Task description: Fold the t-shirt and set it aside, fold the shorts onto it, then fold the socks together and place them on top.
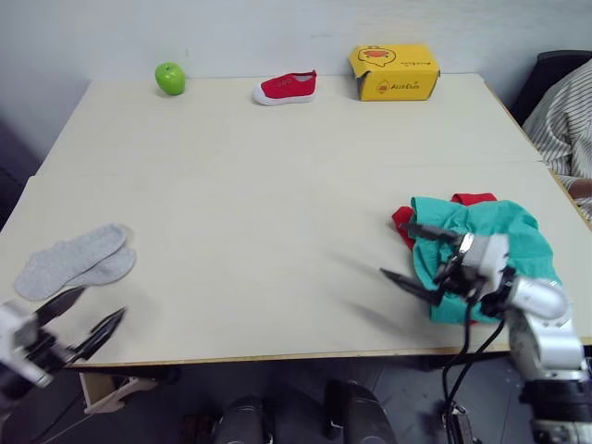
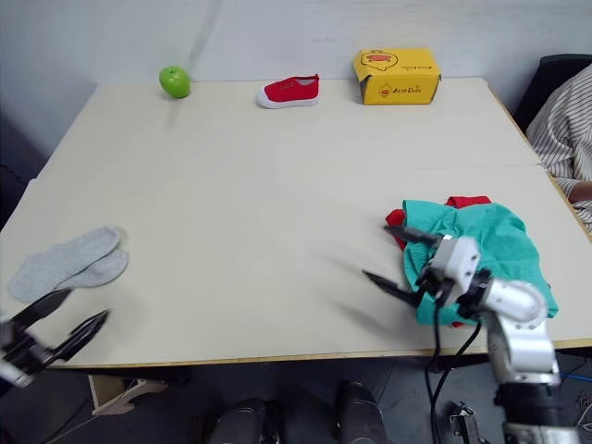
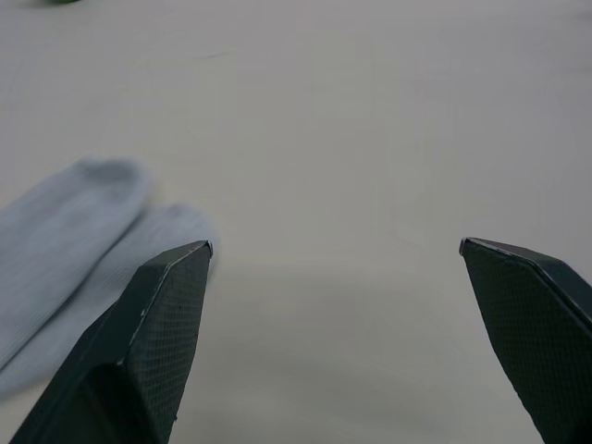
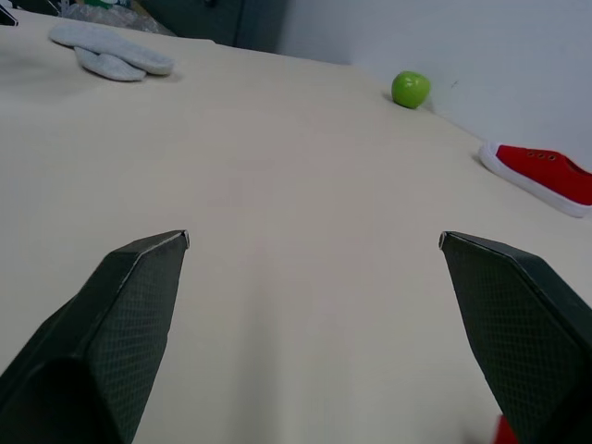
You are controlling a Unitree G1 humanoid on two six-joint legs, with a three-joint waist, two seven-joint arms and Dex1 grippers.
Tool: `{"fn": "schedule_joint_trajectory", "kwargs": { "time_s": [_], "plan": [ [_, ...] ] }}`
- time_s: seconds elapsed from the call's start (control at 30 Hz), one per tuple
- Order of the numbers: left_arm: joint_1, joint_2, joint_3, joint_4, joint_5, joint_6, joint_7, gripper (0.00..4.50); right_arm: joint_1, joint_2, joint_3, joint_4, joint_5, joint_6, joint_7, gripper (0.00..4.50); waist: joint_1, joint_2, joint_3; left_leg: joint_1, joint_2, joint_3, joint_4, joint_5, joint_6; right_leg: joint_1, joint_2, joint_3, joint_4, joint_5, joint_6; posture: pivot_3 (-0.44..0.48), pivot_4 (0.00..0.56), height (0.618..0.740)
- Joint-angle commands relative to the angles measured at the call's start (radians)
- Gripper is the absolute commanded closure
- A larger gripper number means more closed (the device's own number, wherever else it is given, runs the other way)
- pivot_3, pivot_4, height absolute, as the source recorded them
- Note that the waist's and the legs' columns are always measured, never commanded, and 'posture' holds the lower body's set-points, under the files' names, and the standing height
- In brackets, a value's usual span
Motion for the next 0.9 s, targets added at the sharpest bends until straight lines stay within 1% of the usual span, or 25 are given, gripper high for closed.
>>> {"fn": "schedule_joint_trajectory", "kwargs": {
  "time_s": [0.03, 0.1, 0.2, 0.27, 0.33, 0.37, 0.43, 0.47, 0.53, 0.57, 0.63, 0.7, 0.8, 0.9],
  "plan": [
    [0.090, -0.064, 0.136, 0.043, 0.000, -0.053, 0.096, 0.00, 0.043, 0.021, -0.006, -0.040, -0.001, -0.060, -0.022, 0.05, 0.000, 0.000, 0.000, 0.000, 0.000, 0.000, 0.000, -0.001, 0.001, 0.000, -0.001, 0.000, 0.000, 0.000, 0.000, 0.000, 0.150, 0.740],
    [0.138, -0.121, 0.183, 0.044, -0.039, -0.022, 0.157, 0.00, 0.070, 0.031, -0.004, -0.055, 0.013, -0.072, -0.021, 0.05, 0.000, -0.002, -0.001, 0.001, -0.001, 0.000, 0.000, -0.002, 0.002, 0.000, -0.005, 0.000, 0.000, 0.000, 0.000, 0.000, 0.150, 0.740],
    [0.197, -0.174, 0.196, 0.031, -0.032, 0.015, 0.228, 0.00, 0.086, 0.043, -0.014, -0.098, 0.076, -0.029, -0.041, 0.05, 0.002, -0.006, -0.003, 0.001, 0.000, -0.001, 0.000, -0.003, 0.002, 0.001, -0.007, 0.000, 0.000, -0.001, -0.001, 0.000, 0.150, 0.740],
    [0.193, -0.182, 0.202, 0.004, -0.066, 0.067, 0.278, 0.00, 0.087, 0.029, -0.002, -0.119, 0.096, -0.004, -0.023, 0.05, 0.006, -0.008, -0.005, 0.001, 0.000, -0.002, 0.000, -0.004, 0.003, 0.001, -0.007, -0.001, 0.000, -0.001, -0.001, 0.000, 0.150, 0.740],
    [0.161, -0.158, 0.192, -0.056, -0.120, 0.137, 0.315, 0.00, 0.086, 0.019, 0.007, -0.152, 0.139, 0.060, -0.021, 0.05, 0.012, -0.010, -0.005, 0.001, 0.000, -0.004, 0.000, -0.006, 0.006, 0.001, -0.007, 0.000, 0.000, -0.001, -0.002, 0.000, 0.150, 0.740],
    [0.144, -0.138, 0.179, -0.089, -0.136, 0.168, 0.327, 0.00, 0.085, 0.011, 0.014, -0.171, 0.163, 0.098, -0.015, 0.05, 0.018, -0.011, -0.006, 0.001, 0.000, -0.006, 0.000, -0.007, 0.004, 0.002, -0.008, 0.001, 0.000, -0.001, -0.002, 0.000, 0.150, 0.740],
    [0.100, -0.066, 0.137, -0.144, -0.138, 0.251, 0.352, 0.00, 0.073, 0.006, 0.027, -0.191, 0.178, 0.118, 0.001, 0.05, 0.030, -0.012, -0.007, 0.001, 0.001, -0.007, 0.000, -0.008, 0.001, 0.002, -0.008, 0.003, 0.001, -0.002, -0.004, 0.000, 0.150, 0.740],
    [0.064, 0.000, 0.089, -0.171, -0.110, 0.302, 0.362, 0.00, 0.065, 0.000, 0.041, -0.195, 0.175, 0.113, 0.026, 0.05, 0.031, -0.012, -0.007, 0.001, 0.001, -0.009, 0.000, -0.007, -0.001, 0.002, -0.007, 0.002, 0.002, -0.003, -0.005, 0.000, 0.150, 0.740],
    [0.004, 0.099, 0.015, -0.201, -0.075, 0.388, 0.382, 0.00, 0.055, -0.005, 0.061, -0.196, 0.164, 0.102, 0.060, 0.05, 0.032, -0.011, -0.007, 0.001, 0.001, -0.009, 0.000, -0.005, -0.003, 0.002, -0.007, 0.001, 0.004, -0.003, -0.006, 0.000, 0.150, 0.740],
    [-0.019, 0.134, -0.011, -0.207, -0.067, 0.423, 0.391, 0.00, 0.052, -0.006, 0.068, -0.194, 0.159, 0.098, 0.070, 0.05, 0.030, -0.010, -0.007, 0.001, 0.001, -0.009, 0.000, -0.002, -0.003, 0.002, -0.006, 0.000, 0.004, -0.003, -0.006, 0.000, 0.150, 0.740],
    [-0.097, 0.216, -0.103, -0.188, -0.029, 0.472, 0.380, 0.00, 0.053, 0.002, 0.080, -0.186, 0.140, 0.079, 0.076, 0.05, 0.027, -0.009, -0.007, 0.001, 0.001, -0.008, 0.000, 0.000, -0.003, 0.002, -0.005, -0.003, 0.004, -0.003, -0.006, 0.000, 0.150, 0.740],
    [-0.177, 0.276, -0.182, -0.151, 0.006, 0.488, 0.355, 0.00, 0.062, 0.010, 0.086, -0.175, 0.118, 0.057, 0.077, 0.05, 0.021, -0.009, -0.007, 0.001, 0.000, -0.006, -0.001, 0.000, -0.004, 0.000, -0.001, -0.005, 0.006, -0.003, -0.006, 0.000, 0.150, 0.740],
    [-0.305, 0.324, -0.290, -0.046, 0.068, 0.506, 0.346, 0.00, 0.083, 0.024, 0.091, -0.157, 0.091, 0.020, 0.065, 0.05, 0.012, -0.009, -0.006, 0.001, 0.001, -0.002, -0.001, 0.000, -0.004, 0.000, 0.003, -0.004, 0.008, -0.003, -0.006, 0.000, 0.150, 0.740],
    [-0.399, 0.355, -0.396, 0.056, 0.145, 0.520, 0.335, 0.00, 0.098, 0.036, 0.101, -0.154, 0.072, 0.001, 0.054, 0.05, 0.004, -0.009, -0.006, 0.001, 0.002, -0.002, -0.001, 0.000, -0.005, 0.000, 0.005, -0.003, 0.008, -0.003, -0.006, 0.000, 0.150, 0.740]
  ]
}}
